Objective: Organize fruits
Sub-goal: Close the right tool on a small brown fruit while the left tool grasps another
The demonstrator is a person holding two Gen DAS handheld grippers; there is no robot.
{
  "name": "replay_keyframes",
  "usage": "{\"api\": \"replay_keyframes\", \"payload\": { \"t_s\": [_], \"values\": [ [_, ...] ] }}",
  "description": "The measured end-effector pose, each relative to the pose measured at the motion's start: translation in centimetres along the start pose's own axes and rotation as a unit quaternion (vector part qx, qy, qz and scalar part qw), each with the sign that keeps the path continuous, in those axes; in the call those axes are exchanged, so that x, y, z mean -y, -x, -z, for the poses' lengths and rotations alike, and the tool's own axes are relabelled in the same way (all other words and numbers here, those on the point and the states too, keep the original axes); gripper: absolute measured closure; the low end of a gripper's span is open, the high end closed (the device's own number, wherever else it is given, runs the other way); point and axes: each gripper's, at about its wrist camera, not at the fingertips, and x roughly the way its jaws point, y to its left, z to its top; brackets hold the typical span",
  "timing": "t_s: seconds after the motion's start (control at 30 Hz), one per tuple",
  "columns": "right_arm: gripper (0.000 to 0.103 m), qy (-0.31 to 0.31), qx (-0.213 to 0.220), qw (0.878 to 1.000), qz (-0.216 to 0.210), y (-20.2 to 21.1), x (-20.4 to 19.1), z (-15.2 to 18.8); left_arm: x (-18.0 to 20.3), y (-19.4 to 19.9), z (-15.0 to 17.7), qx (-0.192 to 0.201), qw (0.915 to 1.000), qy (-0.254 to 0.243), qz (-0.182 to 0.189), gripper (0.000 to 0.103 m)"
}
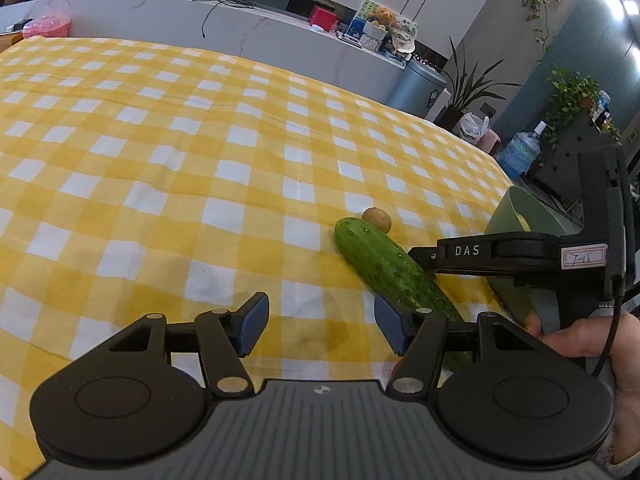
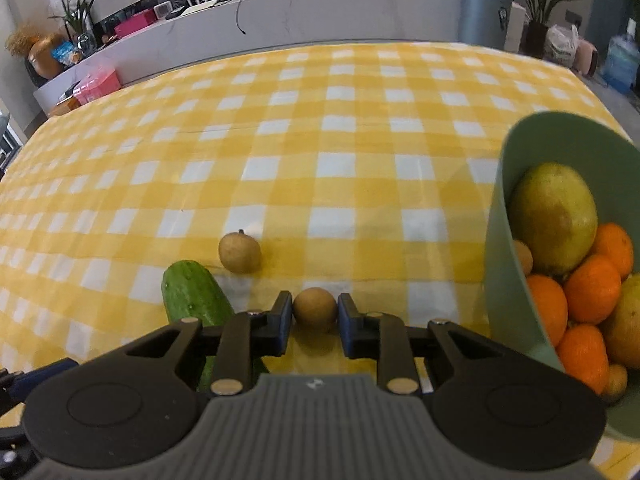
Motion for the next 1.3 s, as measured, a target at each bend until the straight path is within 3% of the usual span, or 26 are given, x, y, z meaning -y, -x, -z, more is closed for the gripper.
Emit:
{"api": "replay_keyframes", "payload": {
  "t_s": [0.37, 0.57, 0.8, 0.93, 1.23, 1.3],
  "values": [
    [0.083, 0.044, 0.0, 0.999, 0.023, -0.1, -1.2, 0.3, 0.6, 0.4, -0.3, 0.021, 0.9994, 0.008, 0.025, 0.032],
    [0.083, 0.022, 0.035, 0.999, -0.028, 1.5, -0.4, -0.1, 0.7, -0.3, -2.4, 0.039, 0.9983, 0.024, 0.037, 0.032],
    [0.083, -0.031, 0.094, 0.992, -0.084, 4.0, 1.3, -1.1, 2.1, -4.1, -5.8, -0.001, 0.9997, -0.003, 0.025, 0.033],
    [0.083, -0.073, 0.104, 0.986, -0.104, 4.6, 3.2, -1.7, 3.2, -6.7, -6.8, -0.038, 0.9991, -0.016, 0.007, 0.042],
    [0.083, -0.118, 0.125, 0.978, -0.12, 5.2, 5.5, -3.1, 5.9, -10.3, -7.5, -0.086, 0.9924, -0.086, -0.02, 0.049],
    [0.083, -0.12, 0.131, 0.977, -0.12, 5.3, 5.8, -3.5, 6.4, -10.6, -7.4, -0.081, 0.9915, -0.099, -0.023, 0.052]
  ]
}}
